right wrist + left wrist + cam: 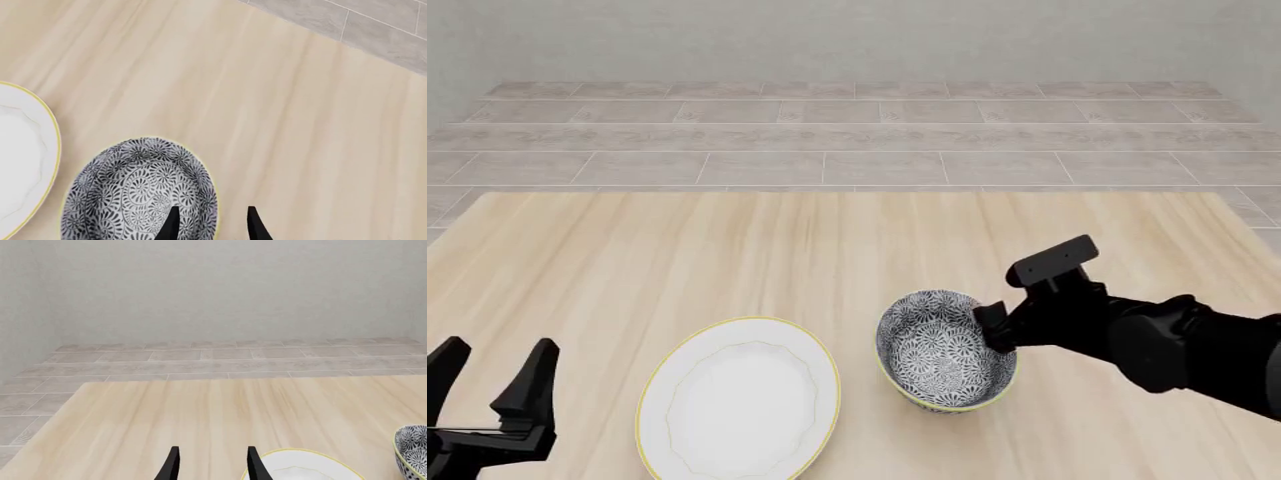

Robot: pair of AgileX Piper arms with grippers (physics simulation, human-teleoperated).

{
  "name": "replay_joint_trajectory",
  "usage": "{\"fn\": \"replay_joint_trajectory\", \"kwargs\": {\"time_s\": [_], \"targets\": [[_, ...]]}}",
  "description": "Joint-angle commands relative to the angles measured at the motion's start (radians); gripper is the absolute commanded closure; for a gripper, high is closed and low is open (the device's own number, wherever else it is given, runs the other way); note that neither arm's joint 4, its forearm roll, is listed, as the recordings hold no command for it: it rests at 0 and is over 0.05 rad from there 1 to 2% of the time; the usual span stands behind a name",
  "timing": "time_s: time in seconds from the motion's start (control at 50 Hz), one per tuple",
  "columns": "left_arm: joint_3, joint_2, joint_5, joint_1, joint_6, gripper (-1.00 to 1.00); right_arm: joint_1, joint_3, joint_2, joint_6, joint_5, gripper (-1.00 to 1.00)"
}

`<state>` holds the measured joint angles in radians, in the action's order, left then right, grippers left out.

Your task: Put the bowl on the plate.

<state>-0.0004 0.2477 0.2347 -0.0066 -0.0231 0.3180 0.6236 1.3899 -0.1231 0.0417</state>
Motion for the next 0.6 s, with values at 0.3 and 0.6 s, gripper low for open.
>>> {"fn": "replay_joint_trajectory", "kwargs": {"time_s": [0.3, 0.6], "targets": [[0.000, -0.008, -0.013, 0.000, 0.000, -1.00, 0.000, -0.025, 0.049, 0.018, -0.042, -1.00], [0.000, 0.002, -0.005, -0.001, -0.002, -1.00, -0.002, -0.031, 0.079, 0.022, -0.061, -1.00]]}}
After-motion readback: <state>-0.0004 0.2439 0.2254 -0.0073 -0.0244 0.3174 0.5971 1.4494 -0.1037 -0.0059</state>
